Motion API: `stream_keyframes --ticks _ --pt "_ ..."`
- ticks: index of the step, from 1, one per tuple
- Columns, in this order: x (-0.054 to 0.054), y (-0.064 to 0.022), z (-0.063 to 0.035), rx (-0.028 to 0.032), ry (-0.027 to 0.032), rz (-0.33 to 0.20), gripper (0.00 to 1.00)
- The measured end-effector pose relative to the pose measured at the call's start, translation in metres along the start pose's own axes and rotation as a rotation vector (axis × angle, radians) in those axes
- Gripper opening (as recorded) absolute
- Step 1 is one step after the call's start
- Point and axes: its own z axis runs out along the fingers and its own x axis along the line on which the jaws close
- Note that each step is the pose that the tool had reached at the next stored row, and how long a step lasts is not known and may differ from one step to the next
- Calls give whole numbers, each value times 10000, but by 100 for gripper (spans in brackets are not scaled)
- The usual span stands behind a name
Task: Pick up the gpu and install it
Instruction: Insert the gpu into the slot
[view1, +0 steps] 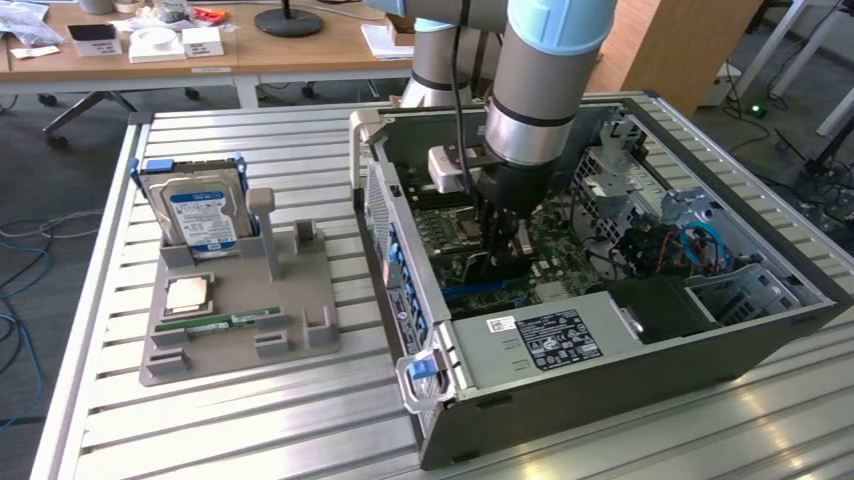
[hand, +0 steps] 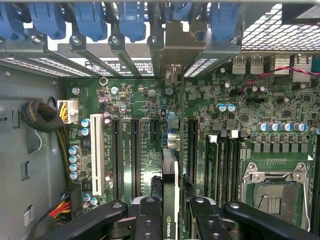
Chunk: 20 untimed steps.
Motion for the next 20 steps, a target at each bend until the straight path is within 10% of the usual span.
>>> stream_keyframes --ticks 14,20 --pt "-1 -1 -44 18 -105 3 26" --pt "1 -2 -43 20 36 -4 26"
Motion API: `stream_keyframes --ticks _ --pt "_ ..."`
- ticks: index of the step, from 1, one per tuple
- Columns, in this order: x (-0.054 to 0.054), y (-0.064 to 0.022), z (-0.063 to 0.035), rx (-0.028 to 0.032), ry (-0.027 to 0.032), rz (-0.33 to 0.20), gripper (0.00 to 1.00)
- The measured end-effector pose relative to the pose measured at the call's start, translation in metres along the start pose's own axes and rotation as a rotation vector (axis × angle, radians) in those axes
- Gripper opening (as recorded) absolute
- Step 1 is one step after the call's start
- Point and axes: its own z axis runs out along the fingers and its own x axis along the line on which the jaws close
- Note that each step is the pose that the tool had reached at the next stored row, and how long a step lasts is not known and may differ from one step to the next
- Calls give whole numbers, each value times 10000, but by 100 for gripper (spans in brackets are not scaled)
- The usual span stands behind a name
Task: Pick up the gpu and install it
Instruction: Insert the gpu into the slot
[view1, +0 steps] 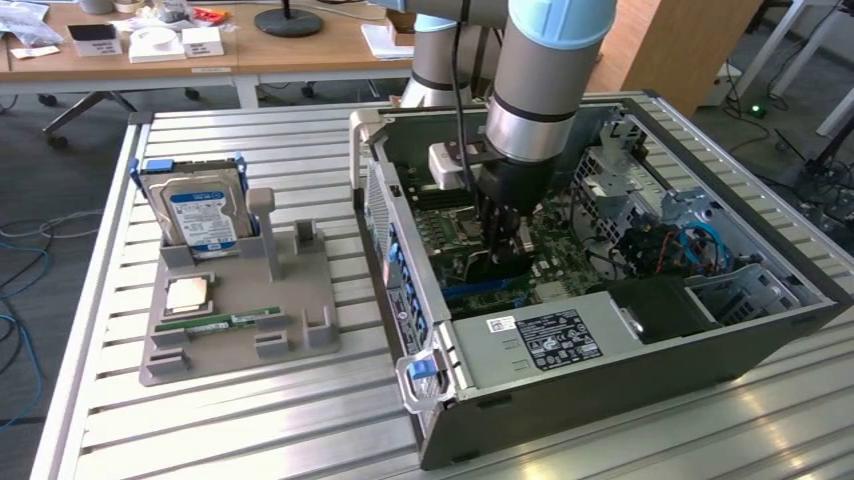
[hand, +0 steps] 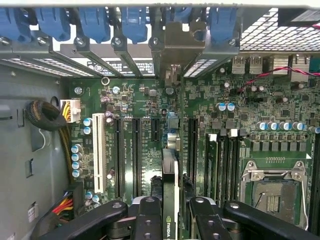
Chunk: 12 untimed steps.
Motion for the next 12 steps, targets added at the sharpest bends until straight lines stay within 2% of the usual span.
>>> stream_keyframes --ticks 12 --pt "0 1 18 8 -8 2 26"
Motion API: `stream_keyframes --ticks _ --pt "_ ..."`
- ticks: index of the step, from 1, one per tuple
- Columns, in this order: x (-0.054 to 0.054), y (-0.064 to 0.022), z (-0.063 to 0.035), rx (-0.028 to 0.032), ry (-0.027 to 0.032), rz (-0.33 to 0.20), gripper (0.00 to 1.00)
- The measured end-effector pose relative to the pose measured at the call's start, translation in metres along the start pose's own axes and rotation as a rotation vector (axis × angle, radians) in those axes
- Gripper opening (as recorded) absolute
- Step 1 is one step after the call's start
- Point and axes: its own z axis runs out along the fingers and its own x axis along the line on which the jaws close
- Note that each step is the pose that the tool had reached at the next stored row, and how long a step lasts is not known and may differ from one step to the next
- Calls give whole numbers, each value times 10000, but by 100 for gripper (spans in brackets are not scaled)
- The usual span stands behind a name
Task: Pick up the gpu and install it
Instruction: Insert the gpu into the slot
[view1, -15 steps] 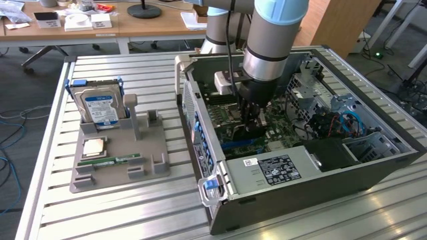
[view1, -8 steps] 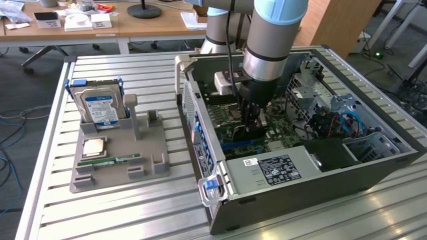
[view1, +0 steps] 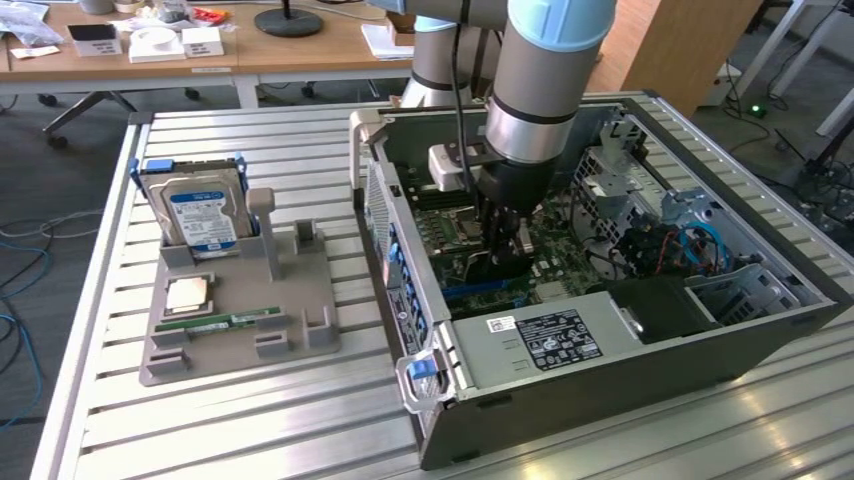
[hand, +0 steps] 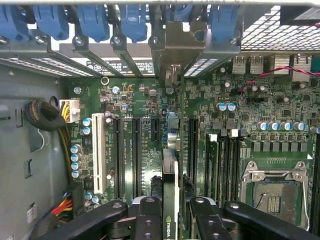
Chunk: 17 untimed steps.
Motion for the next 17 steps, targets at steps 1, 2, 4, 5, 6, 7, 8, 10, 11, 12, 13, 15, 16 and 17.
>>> stream_keyframes --ticks 1,2,4,5,6,7,8,10,11,12,13,15,16,17 --pt "0 0 1 0 -1 0 26" --pt "0 0 1 1 -1 0 26" --pt "0 0 7 2 -3 0 26" --pt "0 0 9 1 -3 0 26" --pt "0 0 11 1 -2 0 26" --pt "0 0 13 1 -2 0 26" --pt "0 0 15 1 -1 0 26" --pt "0 1 16 1 -12 1 26" --pt "0 1 17 2 -30 3 26" --pt "-1 2 17 2 -38 4 26" --pt "-1 1 18 2 -39 3 26" --pt "-1 0 18 2 -39 1 26" --pt "-1 0 18 1 -40 2 26" --pt "0 0 17 1 -39 2 26"
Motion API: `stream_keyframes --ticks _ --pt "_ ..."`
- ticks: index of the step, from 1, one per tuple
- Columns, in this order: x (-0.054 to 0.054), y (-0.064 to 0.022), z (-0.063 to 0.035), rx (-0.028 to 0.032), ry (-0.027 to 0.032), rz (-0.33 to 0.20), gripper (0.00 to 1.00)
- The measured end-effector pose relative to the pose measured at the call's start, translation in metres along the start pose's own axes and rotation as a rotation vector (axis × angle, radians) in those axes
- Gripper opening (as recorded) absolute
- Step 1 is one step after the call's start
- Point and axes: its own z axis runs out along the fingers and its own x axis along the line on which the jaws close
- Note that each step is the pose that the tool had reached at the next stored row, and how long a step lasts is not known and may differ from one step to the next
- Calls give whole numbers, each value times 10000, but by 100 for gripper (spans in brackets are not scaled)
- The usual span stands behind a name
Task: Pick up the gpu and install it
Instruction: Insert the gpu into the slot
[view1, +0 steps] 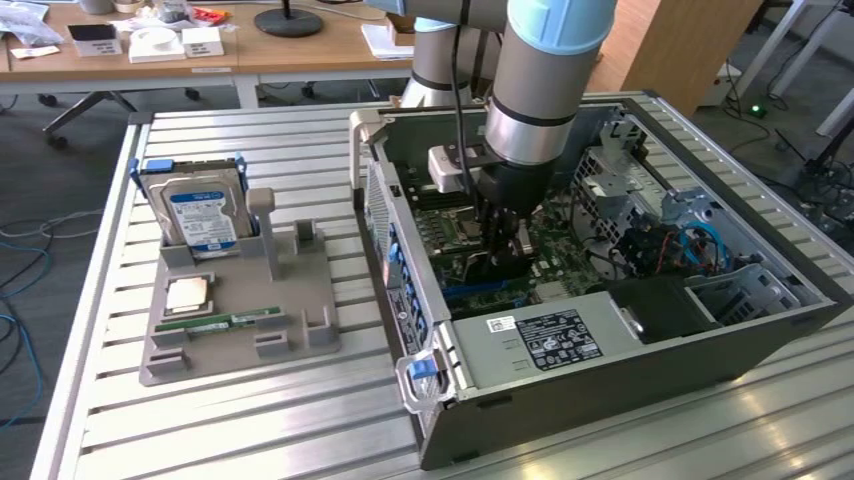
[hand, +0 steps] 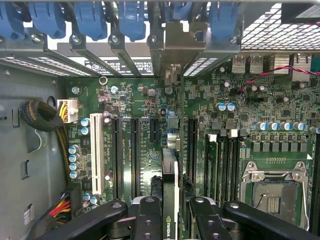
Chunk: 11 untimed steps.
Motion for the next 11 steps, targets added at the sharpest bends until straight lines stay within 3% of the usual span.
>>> stream_keyframes --ticks 11 --pt "4 2 7 4 -19 1 26"
